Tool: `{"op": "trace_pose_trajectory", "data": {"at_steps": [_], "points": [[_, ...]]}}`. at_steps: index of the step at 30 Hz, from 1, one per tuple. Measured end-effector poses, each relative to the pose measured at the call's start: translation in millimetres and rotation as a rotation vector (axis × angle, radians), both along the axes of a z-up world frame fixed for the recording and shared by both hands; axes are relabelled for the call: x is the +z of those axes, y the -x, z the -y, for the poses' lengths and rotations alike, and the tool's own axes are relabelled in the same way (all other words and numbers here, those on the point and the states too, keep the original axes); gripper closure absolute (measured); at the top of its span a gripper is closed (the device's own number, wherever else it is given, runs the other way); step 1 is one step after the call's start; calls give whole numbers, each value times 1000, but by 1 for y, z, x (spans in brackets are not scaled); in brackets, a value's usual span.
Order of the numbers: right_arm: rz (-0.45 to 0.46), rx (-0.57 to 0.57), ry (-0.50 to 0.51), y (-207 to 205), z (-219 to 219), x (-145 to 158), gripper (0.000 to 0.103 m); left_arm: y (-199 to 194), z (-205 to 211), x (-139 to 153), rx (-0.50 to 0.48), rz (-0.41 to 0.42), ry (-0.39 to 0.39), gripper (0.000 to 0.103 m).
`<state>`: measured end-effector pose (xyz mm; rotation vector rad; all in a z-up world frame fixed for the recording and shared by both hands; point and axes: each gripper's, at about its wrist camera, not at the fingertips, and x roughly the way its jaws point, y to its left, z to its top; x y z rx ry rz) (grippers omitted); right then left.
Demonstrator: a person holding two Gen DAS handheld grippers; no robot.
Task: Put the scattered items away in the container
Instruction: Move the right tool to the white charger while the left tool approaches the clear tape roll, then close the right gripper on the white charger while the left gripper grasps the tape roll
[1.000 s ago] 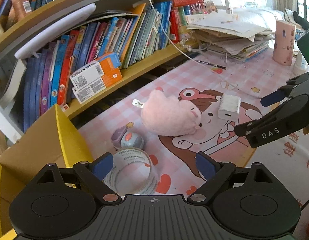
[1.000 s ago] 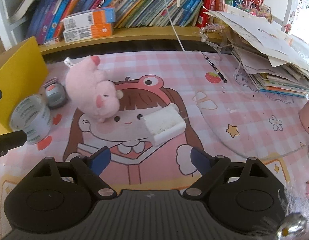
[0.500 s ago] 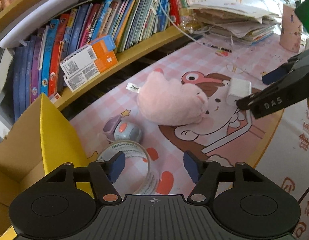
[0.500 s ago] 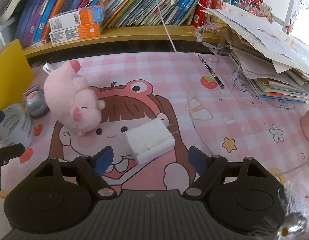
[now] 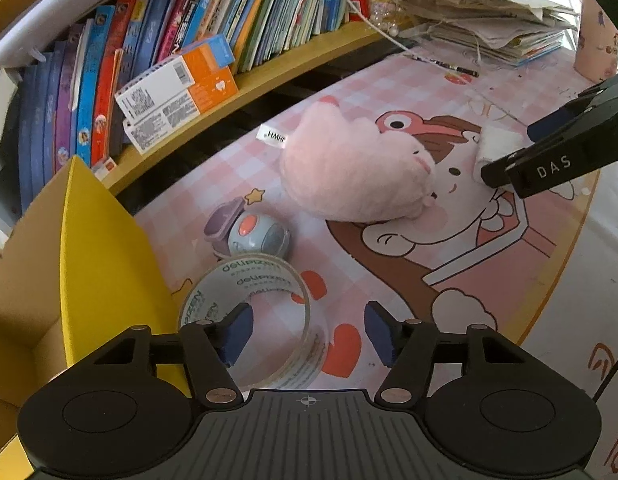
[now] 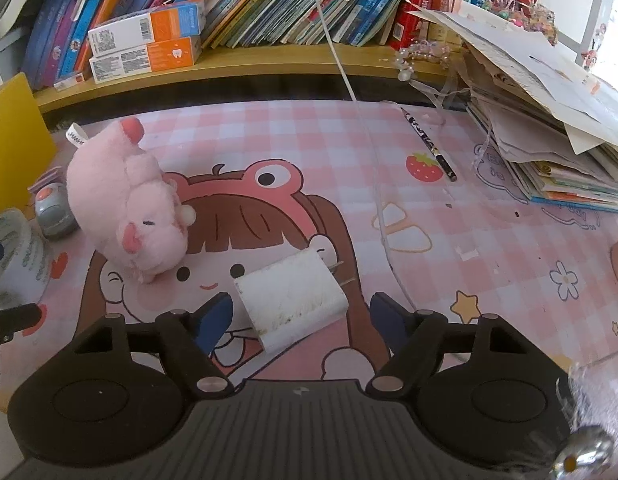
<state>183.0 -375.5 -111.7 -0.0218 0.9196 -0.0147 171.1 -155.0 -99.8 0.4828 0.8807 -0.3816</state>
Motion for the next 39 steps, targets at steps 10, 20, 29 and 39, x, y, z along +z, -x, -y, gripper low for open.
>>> {"op": "trace_pose_trajectory", "data": {"at_steps": [10,20,29,39], "points": [[-13,6,-2,-6,2,-7,31,-3,1,-9,1,-27,-11,44],[-16,19,-27,-4,1,-8,44,-3,0,-10,3,-38,-4,47],[-16,13,-41,1,2,-6,50,0,-1,-9,8,-61,17,65],[-24,14,-69,14,4,-4,50,8,1,-1,-22,-80,57,95]]}}
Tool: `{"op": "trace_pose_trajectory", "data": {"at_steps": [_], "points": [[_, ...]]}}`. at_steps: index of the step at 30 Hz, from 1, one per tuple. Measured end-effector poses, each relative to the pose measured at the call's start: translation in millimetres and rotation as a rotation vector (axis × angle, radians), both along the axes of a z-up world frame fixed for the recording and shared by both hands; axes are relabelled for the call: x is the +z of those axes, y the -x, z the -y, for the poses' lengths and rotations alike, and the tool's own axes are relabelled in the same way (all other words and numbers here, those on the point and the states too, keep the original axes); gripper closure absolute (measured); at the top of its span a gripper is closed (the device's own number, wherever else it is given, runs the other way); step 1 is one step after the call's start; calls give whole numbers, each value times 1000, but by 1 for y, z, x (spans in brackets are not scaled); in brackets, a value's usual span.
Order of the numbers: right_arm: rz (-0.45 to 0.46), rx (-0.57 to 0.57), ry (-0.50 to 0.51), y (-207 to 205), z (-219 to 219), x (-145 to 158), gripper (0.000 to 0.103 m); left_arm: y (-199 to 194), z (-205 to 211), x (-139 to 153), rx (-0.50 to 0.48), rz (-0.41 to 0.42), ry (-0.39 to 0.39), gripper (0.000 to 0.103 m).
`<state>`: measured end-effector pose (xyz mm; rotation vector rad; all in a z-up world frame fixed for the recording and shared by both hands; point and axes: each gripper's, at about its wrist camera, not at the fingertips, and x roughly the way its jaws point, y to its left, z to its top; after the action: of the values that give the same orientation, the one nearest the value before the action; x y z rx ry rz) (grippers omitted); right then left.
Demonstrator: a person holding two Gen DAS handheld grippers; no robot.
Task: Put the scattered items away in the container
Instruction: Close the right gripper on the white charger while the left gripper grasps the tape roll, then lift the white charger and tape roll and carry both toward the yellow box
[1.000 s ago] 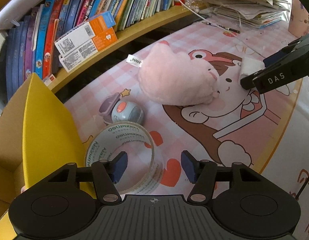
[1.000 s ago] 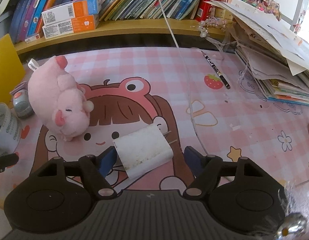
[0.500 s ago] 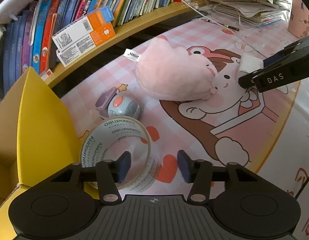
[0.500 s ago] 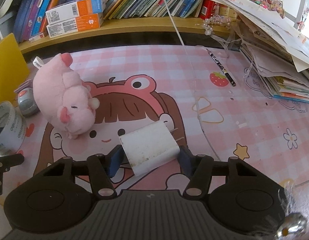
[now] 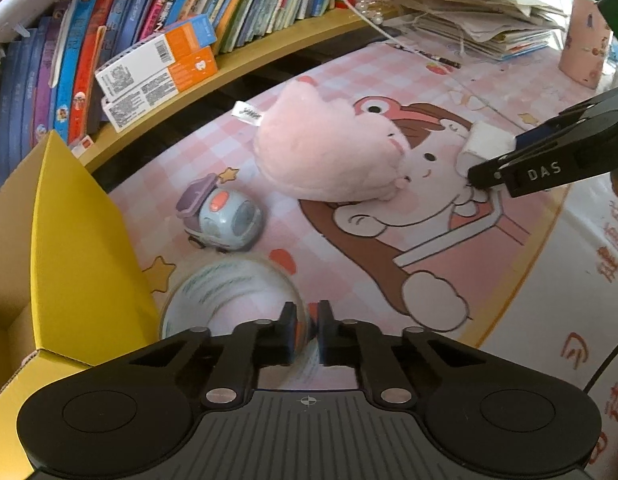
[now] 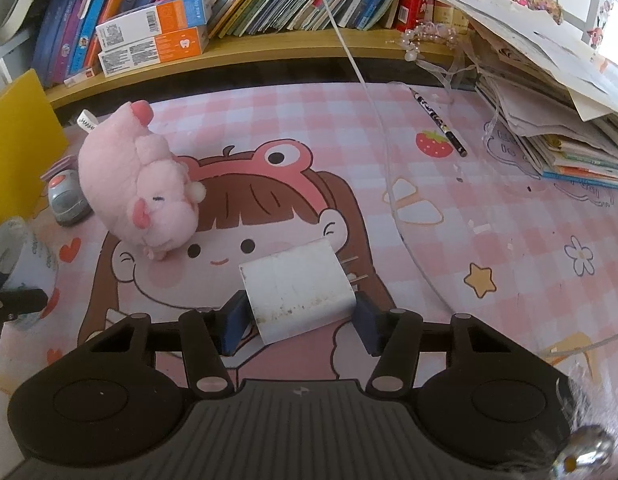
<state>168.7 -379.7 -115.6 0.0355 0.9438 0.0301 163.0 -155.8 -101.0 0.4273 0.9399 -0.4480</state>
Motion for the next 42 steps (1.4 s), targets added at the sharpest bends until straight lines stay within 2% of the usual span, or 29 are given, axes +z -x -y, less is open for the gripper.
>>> {"op": "trace_pose_trajectory", "data": {"at_steps": [12,26,42], "points": [[12,-1,-8,25,-2,11,50,18,2,28,-23,58,60,95],[47,-5,3,68,-16,32,50,55,5,57,-106,113,118,95],[76,-31,42,116,-46,58,50,96,-21,81,-169,159,188,95]]}}
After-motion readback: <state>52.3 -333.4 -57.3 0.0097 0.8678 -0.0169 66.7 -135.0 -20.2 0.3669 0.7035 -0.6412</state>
